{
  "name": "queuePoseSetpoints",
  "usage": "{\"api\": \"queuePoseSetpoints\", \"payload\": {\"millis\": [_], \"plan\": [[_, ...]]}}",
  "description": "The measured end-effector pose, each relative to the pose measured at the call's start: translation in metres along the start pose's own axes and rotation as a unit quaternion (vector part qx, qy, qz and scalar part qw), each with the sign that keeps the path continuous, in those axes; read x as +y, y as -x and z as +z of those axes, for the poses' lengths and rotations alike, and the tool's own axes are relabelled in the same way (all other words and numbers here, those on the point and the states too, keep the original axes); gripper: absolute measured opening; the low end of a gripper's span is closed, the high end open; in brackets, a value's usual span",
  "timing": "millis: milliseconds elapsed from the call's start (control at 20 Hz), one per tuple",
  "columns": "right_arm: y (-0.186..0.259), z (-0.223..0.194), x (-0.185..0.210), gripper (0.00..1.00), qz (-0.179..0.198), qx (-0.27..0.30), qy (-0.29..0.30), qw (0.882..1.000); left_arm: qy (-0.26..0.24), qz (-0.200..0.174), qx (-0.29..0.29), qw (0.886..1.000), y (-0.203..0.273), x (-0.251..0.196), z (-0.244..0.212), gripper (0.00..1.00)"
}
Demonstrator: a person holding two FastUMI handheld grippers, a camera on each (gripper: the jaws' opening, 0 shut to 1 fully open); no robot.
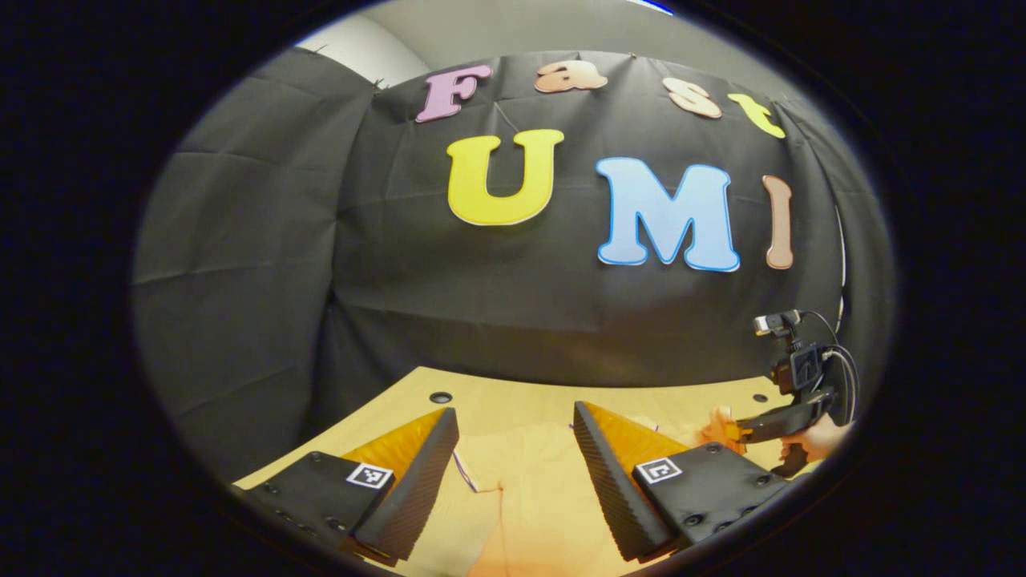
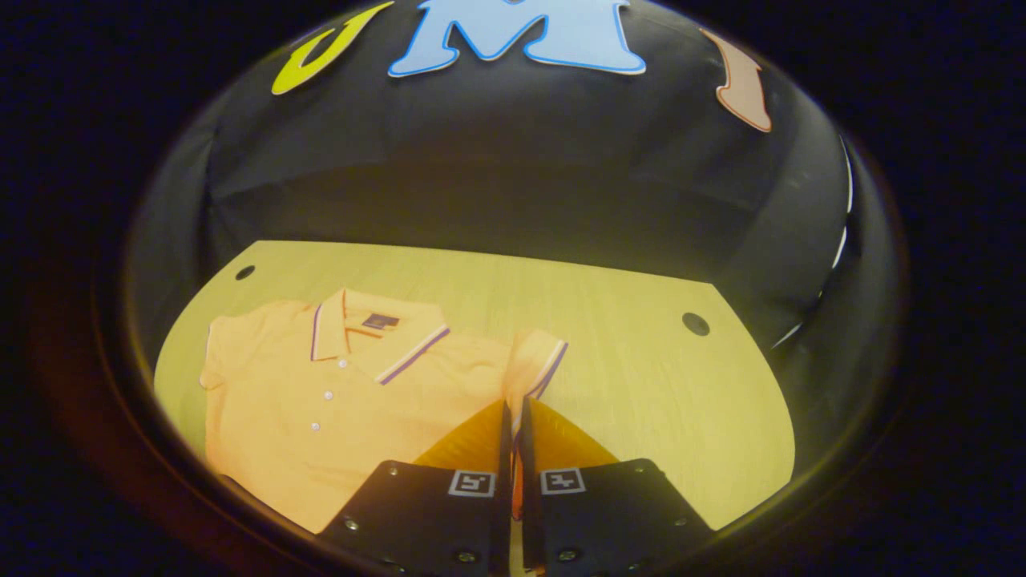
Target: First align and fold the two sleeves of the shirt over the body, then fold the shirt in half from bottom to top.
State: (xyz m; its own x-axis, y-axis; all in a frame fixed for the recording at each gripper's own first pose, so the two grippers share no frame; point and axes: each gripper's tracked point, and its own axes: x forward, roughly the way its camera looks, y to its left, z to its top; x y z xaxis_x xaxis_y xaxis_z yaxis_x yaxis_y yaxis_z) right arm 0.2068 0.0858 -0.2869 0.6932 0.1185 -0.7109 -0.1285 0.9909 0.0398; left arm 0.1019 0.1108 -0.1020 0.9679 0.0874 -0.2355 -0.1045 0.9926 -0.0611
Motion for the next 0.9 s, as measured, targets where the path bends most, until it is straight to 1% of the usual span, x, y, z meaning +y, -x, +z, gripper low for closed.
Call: {"api": "queuePoseSetpoints", "payload": {"millis": [150,200,250,350,450,650,700,750,800,850,900], "plan": [[-0.004,-0.004,0.016,0.06,0.010,0.011,0.009,1.000,-0.003,-0.009,-0.003,1.000,-0.004,0.004,0.001,0.96],[-0.006,-0.009,0.021,0.10,0.012,0.019,0.010,1.000,-0.004,-0.011,-0.003,1.000,-0.007,0.006,0.001,0.96],[-0.007,-0.012,0.026,0.07,0.014,0.027,0.012,0.999,-0.002,-0.014,-0.003,1.000,-0.010,0.007,0.002,0.96],[-0.014,-0.020,0.030,0.08,0.005,0.042,0.027,0.999,0.000,-0.021,-0.002,1.000,-0.016,0.012,-0.001,0.95],[-0.012,-0.023,0.035,0.08,0.005,0.053,0.033,0.998,0.000,-0.026,-0.003,1.000,-0.021,0.019,-0.002,0.95],[-0.016,-0.030,0.047,0.10,0.000,0.070,0.022,0.997,-0.001,-0.039,0.006,0.999,-0.036,0.032,-0.008,0.96],[-0.015,-0.030,0.049,0.09,-0.001,0.072,0.014,0.997,-0.001,-0.044,0.010,0.999,-0.040,0.035,-0.011,0.94],[-0.013,-0.028,0.052,0.13,-0.001,0.072,0.008,0.997,-0.001,-0.050,0.014,0.999,-0.045,0.037,-0.013,0.94],[-0.011,-0.026,0.054,0.19,-0.002,0.071,0.002,0.998,-0.001,-0.057,0.019,0.998,-0.049,0.038,-0.017,0.93],[-0.008,-0.023,0.054,0.28,-0.004,0.067,-0.002,0.998,-0.002,-0.063,0.024,0.998,-0.054,0.039,-0.023,0.96],[-0.004,-0.019,0.056,0.29,-0.007,0.062,-0.005,0.998,-0.003,-0.067,0.029,0.997,-0.060,0.041,-0.026,0.96]]}}
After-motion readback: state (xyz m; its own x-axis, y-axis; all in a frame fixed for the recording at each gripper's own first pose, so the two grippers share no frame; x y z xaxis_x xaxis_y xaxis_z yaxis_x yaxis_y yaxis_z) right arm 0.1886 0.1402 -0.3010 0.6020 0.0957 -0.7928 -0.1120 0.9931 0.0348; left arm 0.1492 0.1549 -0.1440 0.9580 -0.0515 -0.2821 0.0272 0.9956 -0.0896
